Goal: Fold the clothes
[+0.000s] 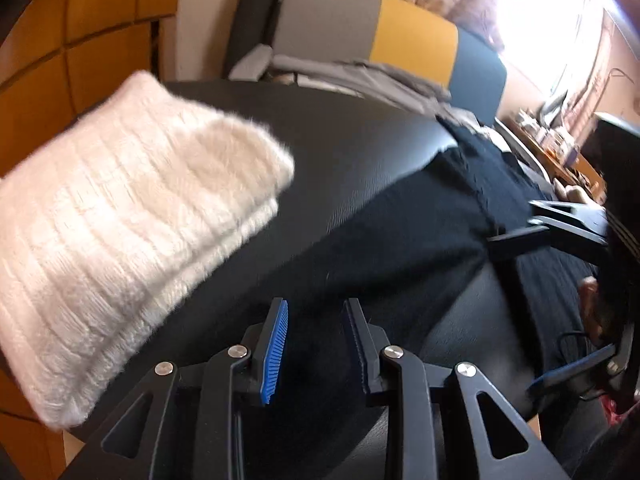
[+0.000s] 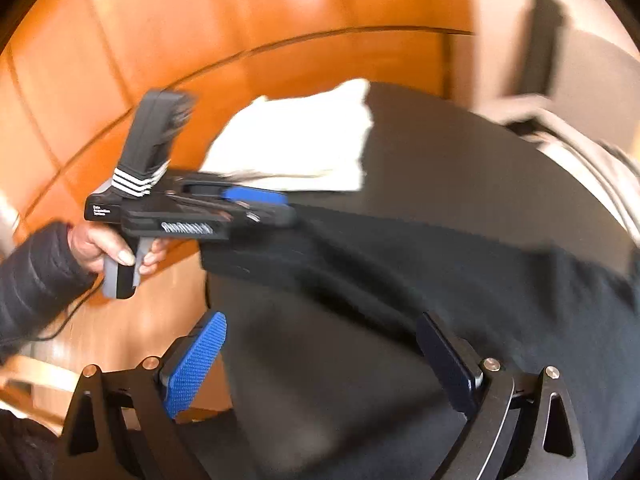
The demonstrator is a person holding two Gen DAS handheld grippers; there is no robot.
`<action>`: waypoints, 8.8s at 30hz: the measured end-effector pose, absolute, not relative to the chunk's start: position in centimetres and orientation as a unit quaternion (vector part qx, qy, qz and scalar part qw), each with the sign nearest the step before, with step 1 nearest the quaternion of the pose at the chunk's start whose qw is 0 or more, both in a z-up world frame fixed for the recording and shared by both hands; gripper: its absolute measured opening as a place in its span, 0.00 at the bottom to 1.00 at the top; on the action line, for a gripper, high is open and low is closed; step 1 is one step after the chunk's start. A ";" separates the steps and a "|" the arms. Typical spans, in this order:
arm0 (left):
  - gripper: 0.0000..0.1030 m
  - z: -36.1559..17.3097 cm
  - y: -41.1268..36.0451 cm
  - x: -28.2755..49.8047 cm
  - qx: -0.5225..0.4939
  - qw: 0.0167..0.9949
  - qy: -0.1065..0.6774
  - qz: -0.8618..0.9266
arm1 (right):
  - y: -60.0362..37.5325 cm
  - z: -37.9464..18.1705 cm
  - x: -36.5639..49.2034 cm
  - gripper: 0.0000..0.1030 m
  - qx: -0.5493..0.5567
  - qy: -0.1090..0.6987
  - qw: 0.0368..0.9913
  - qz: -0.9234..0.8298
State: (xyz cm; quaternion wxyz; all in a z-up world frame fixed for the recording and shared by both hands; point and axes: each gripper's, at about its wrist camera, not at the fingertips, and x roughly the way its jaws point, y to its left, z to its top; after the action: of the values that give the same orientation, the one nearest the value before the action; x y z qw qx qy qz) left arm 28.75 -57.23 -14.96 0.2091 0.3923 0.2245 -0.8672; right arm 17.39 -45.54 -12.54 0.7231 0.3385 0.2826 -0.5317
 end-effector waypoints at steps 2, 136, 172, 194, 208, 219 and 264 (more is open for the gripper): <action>0.28 -15.6 -57.8 28.9 0.395 0.202 0.231 -0.866 | -47.8 -13.7 18.2 0.95 0.350 0.296 0.728 -0.510; 0.06 -12.6 -4.4 -32.7 0.513 -0.416 -0.002 -0.751 | -14.0 -17.2 -0.2 1.00 0.360 0.069 0.510 -0.779; 0.02 1.1 -38.5 -19.9 0.327 -0.158 0.239 -0.901 | -13.6 -16.8 -1.7 1.00 0.399 0.022 0.502 -0.767; 0.43 -18.1 -50.1 -4.3 0.402 -0.014 0.430 -0.808 | -14.5 -16.9 -1.1 1.00 0.399 0.046 0.471 -0.785; 0.05 -15.7 -44.3 -11.4 0.449 0.003 0.318 -0.835 | -15.2 -13.1 -6.1 1.00 0.404 0.088 0.409 -0.813; 0.05 -12.6 -47.7 -8.1 0.349 -0.018 0.363 -0.864 | -17.5 -16.4 -9.7 1.00 0.421 0.137 0.321 -0.837; 0.05 -18.9 -48.2 -7.0 0.401 0.069 0.523 -0.748 | -17.7 -16.6 -9.8 1.00 0.407 0.131 0.325 -0.843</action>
State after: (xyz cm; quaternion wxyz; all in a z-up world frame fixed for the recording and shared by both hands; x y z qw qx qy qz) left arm -7.03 -48.17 -18.93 0.0694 0.4015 0.5232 -0.7485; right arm -9.80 -17.70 -16.64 0.3245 0.4075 0.1312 -0.8435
